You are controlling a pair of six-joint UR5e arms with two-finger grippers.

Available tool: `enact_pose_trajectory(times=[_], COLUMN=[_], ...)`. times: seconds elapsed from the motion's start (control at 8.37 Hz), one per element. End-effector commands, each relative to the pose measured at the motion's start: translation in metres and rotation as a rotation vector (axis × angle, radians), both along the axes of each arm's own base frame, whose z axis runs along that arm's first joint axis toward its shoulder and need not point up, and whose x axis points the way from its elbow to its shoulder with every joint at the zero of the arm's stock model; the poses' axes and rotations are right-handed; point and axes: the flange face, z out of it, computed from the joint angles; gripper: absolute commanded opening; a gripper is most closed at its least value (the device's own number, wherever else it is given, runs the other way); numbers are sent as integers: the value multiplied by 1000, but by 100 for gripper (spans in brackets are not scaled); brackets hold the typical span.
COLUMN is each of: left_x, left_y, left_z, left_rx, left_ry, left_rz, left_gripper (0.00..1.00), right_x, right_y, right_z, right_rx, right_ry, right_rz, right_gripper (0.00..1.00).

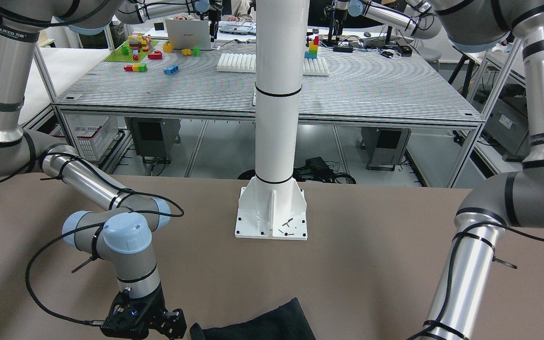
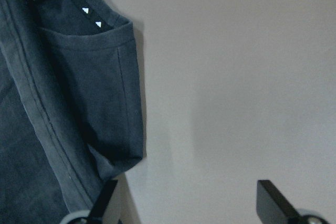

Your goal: Fold clothes

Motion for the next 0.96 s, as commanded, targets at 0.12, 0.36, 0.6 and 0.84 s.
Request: enact_pose_trajectory(times=[0.12,0.36,0.6,0.84], left_x=[-13,-12,-12,-12], left_y=[22,22,22,23], left_z=[21,21,21,21], left_rx=[9,9,9,8], left_ry=[24,25,25,27], left_rz=[14,17,17,17], left_gripper=[95,95,95,95], right_x=[-59,-77,-89,-94], right_y=[-7,-3,10,12], right_z=[-8,-2,6,2], right_rx=[-157,-181,-173,-169], right_ry=[-122,-159,-142,-148], right_rz=[247,359,361,367], right_gripper=[88,75,60,35])
